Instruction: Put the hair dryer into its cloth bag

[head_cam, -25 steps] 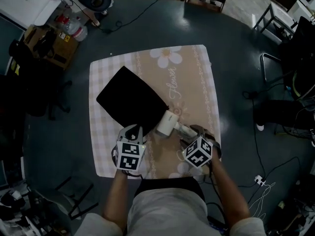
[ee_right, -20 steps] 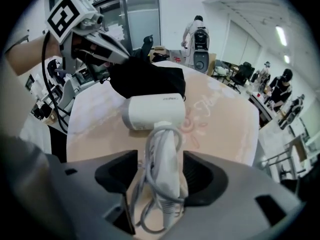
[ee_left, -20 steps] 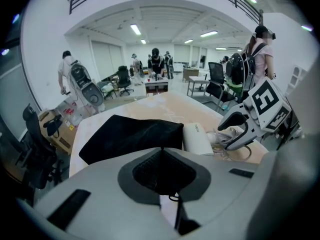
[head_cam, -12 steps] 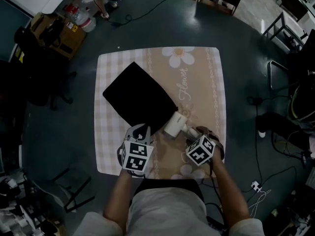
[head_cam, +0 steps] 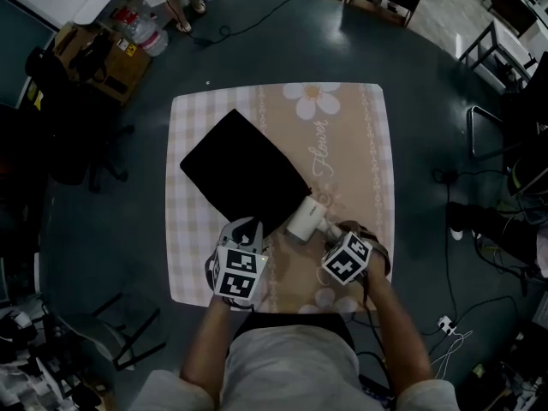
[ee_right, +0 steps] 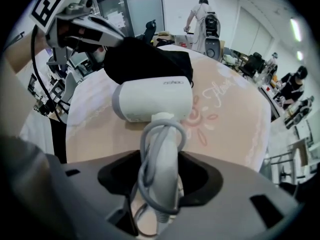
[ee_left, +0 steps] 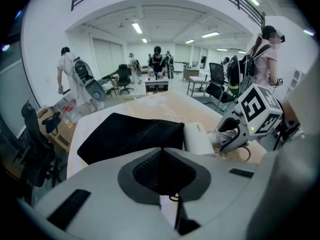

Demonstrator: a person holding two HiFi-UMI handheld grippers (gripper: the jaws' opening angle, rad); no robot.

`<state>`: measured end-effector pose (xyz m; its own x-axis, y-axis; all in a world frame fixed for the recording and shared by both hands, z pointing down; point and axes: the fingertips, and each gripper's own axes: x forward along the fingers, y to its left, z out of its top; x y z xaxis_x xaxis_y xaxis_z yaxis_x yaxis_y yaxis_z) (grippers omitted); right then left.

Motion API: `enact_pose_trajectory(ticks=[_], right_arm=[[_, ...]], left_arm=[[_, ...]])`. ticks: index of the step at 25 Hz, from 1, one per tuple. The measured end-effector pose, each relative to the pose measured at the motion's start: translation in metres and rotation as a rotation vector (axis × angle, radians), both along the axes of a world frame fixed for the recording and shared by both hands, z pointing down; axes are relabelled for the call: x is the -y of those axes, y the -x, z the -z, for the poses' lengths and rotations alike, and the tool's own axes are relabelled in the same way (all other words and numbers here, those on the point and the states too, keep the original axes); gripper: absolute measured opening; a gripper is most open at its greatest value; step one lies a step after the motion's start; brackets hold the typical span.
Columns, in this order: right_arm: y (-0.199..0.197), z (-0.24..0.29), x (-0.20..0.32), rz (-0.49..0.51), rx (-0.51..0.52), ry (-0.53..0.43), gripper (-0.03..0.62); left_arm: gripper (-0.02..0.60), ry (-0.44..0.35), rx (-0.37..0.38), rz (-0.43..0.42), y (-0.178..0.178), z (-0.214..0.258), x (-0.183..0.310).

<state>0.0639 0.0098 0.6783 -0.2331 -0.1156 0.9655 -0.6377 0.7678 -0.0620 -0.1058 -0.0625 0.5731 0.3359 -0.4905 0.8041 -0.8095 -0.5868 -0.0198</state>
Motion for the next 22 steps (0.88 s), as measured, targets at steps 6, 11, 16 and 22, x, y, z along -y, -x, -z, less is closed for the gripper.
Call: enact_pose_trajectory(ticks=[6,11,16,22], right_arm=[[0.000,0.004,-0.001,-0.018,0.034,-0.014,0.227],[-0.002,0.011,-0.003,-0.082,0.085,-0.011,0.224],[0.004,0.026,-0.012,-0.112,0.146,0.003,0.224],[0.017,0.041,-0.024,-0.113,0.179,0.028,0.225]], left_arm=[[0.017,0.004,0.005,-0.001,0.002,-0.001,-0.001],[0.017,0.001,0.003,0.008,0.002,0.001,-0.002],[0.015,-0.015,0.016,-0.003,0.000,0.004,-0.003],[0.017,-0.037,0.023,-0.027,-0.008,0.013,-0.006]])
